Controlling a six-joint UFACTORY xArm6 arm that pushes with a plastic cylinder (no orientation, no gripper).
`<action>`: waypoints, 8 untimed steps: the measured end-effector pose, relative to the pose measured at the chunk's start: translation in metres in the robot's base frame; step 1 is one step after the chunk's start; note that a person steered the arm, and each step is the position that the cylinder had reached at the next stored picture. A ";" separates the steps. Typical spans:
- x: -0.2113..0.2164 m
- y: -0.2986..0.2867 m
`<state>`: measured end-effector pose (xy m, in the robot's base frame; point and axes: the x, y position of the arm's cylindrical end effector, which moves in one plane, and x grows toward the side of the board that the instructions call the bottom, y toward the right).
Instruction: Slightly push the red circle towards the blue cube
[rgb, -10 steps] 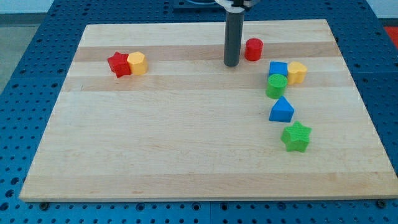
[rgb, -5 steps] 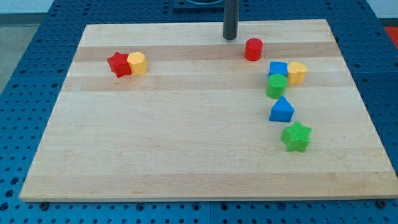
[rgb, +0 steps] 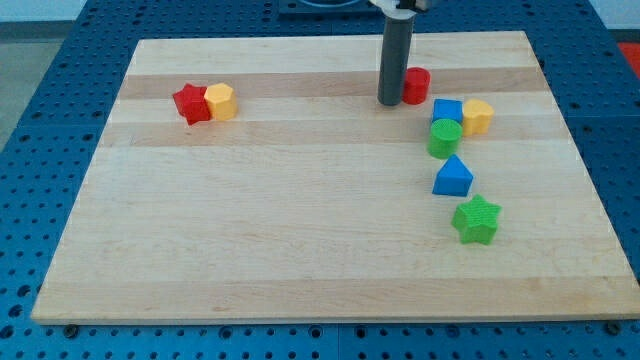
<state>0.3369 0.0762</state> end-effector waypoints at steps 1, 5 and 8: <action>0.001 0.000; 0.023 -0.003; 0.045 -0.003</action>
